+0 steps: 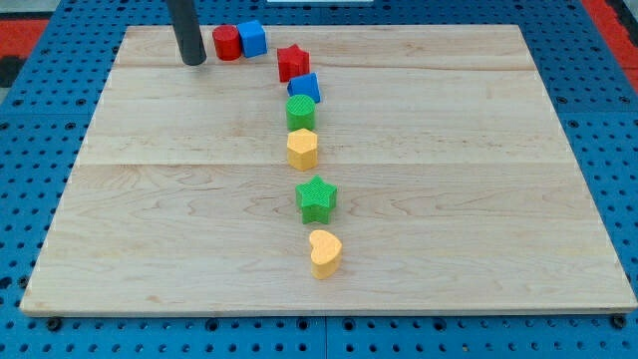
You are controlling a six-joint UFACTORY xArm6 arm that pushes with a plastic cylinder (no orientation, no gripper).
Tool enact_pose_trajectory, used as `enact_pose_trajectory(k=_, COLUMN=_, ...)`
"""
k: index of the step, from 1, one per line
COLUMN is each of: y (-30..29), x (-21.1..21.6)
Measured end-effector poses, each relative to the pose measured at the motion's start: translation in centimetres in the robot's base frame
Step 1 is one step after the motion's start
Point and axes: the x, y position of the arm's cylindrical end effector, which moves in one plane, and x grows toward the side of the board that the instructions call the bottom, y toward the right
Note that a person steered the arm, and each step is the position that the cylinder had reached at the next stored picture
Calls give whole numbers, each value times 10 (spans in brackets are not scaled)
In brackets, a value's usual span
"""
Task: Move the red circle to the top right of the red star
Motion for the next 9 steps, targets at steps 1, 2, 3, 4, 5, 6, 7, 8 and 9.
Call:
enact_pose_trajectory(k=1, y=52, x=-13)
enact_pose_trajectory(k=2, y=40, x=-20)
enact_pose_trajectory(k=3, y=-12, x=-27)
enact_pose_trajectory(k=4, y=-17, x=-52)
enact_pose_trajectory(k=5, y=10, x=-66)
enact_pose_trajectory(k=6, y=45, x=-55)
enact_pose_trajectory(k=7, y=61, x=-44)
enact_pose_trajectory(k=8, y=76, x=-37)
enact_pose_trajectory(k=9, y=88, x=-29)
